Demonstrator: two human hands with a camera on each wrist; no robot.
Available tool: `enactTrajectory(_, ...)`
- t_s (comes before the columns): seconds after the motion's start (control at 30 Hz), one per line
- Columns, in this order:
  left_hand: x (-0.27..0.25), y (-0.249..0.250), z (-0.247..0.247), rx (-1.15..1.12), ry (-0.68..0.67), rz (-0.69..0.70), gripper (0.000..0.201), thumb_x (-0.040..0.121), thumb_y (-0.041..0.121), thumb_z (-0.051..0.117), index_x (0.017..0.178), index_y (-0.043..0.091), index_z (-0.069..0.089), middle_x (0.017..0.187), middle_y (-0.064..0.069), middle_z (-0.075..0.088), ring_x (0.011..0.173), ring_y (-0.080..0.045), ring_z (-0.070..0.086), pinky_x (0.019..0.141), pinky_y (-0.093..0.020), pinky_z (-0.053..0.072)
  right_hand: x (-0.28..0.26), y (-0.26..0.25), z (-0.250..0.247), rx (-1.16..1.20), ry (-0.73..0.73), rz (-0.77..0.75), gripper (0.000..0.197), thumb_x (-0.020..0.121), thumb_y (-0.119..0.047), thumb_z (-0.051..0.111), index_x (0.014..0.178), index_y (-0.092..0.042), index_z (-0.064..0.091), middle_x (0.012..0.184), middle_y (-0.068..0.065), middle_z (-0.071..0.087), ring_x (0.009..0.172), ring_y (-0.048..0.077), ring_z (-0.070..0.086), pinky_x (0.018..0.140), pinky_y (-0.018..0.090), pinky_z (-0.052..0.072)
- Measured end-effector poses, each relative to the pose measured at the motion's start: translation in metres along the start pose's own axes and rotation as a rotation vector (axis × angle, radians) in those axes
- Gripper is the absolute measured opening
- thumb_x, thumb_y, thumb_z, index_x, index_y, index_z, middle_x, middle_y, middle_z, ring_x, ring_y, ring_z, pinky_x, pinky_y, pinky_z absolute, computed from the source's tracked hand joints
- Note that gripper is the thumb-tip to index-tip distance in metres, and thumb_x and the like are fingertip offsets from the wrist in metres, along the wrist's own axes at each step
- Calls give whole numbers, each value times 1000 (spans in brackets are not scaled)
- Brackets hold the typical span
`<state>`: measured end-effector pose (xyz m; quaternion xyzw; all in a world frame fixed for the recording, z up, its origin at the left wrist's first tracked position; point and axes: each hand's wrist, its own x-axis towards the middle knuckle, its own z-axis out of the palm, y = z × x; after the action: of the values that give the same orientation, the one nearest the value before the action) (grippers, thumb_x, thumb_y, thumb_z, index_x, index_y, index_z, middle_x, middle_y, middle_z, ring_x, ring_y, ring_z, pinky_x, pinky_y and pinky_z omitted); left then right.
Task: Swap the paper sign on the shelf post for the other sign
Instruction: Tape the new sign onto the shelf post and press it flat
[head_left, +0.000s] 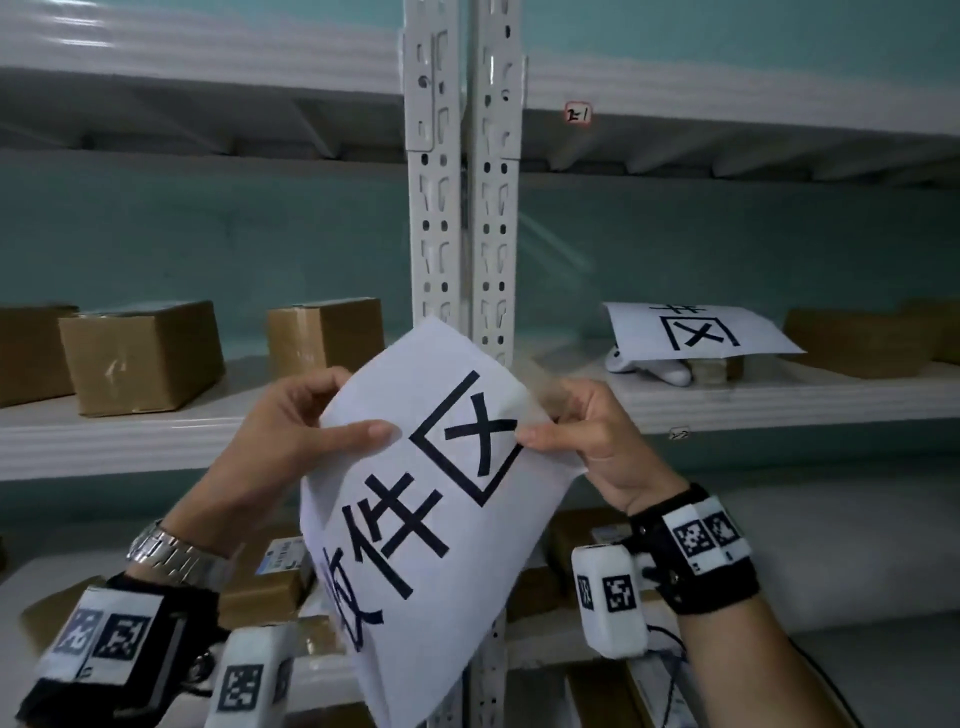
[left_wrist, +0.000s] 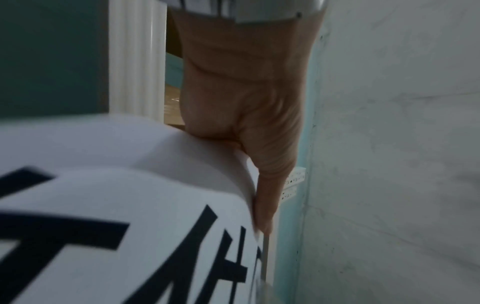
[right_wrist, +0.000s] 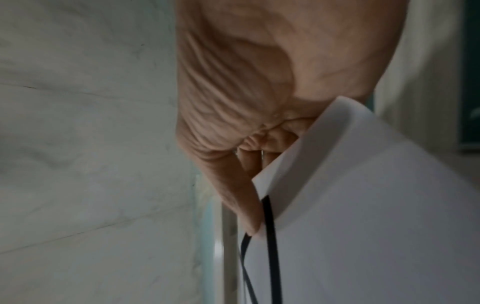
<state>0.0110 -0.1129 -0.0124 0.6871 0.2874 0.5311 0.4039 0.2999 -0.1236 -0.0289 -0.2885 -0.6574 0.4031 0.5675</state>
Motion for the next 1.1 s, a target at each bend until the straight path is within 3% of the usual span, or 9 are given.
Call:
enactTrajectory(0.17,7,5,6,48,74,123,25,68,6,83,87,-5,69,83,-13,77,67,-22,74,59,-27,61,-4,15,-23,-110,298,57,22,88,-1,70,109,5,71,103,13,78,86,20,72,75,30,59)
enactTrajectory(0.33,15,6,13,46,131,219,28,70,5,84,90,-6,69,83,-5,78,71,-18,74,64,-26,62,-3,29,-38,-107,745,23,15,94,0,62,102,-4,73,87,12,79,80,25,76,69,26,62)
enactTrajectory(0.47,17,6,15,40,153,259,29,69,6,84,90,-8,69,83,-3,79,72,-17,75,65,-27,62,-6,42,-61,-22,1006,-22,30,91,3,64,120,-2,65,101,15,75,87,23,74,75,27,61)
enactTrajectory(0.6,17,8,12,22,188,274,36,68,6,84,93,-13,67,84,-5,78,73,-20,74,67,-30,63,-9,58,-83,-83,1159,-5,49,89,-2,64,137,-7,54,111,2,64,97,18,66,81,26,50)
enactTrajectory(0.67,18,8,11,15,205,287,38,68,7,85,95,-14,67,87,-11,78,76,-22,73,70,-34,62,-9,60,-91,-180,1219,32,51,88,-8,65,138,-7,53,131,8,55,114,26,60,90,32,46)
enactTrajectory(0.8,20,7,9,-12,224,289,34,67,7,86,90,-9,68,83,-7,77,76,-24,70,71,-35,60,-6,66,-84,-273,1176,35,45,93,-8,64,137,-4,54,145,7,40,112,17,53,95,26,41)
enactTrajectory(0.93,21,6,9,-29,224,282,27,67,7,86,87,-2,69,82,-2,77,75,-23,71,70,-35,60,-3,70,-81,-330,1130,3,45,92,-7,65,136,-3,55,144,8,38,110,17,55,96,24,43)
enactTrajectory(1.03,20,7,6,-31,223,296,24,67,5,86,85,0,70,82,-2,77,75,-22,70,70,-33,60,-4,62,-100,-273,1214,-2,39,89,-7,66,127,-2,58,138,12,45,105,20,56,99,33,50)
enactTrajectory(1.1,20,6,2,-41,228,296,24,67,4,86,84,0,70,82,-2,76,74,-20,70,69,-30,59,-5,60,-110,-238,1243,-12,34,86,-7,65,121,-6,61,130,12,51,98,19,56,90,31,55)
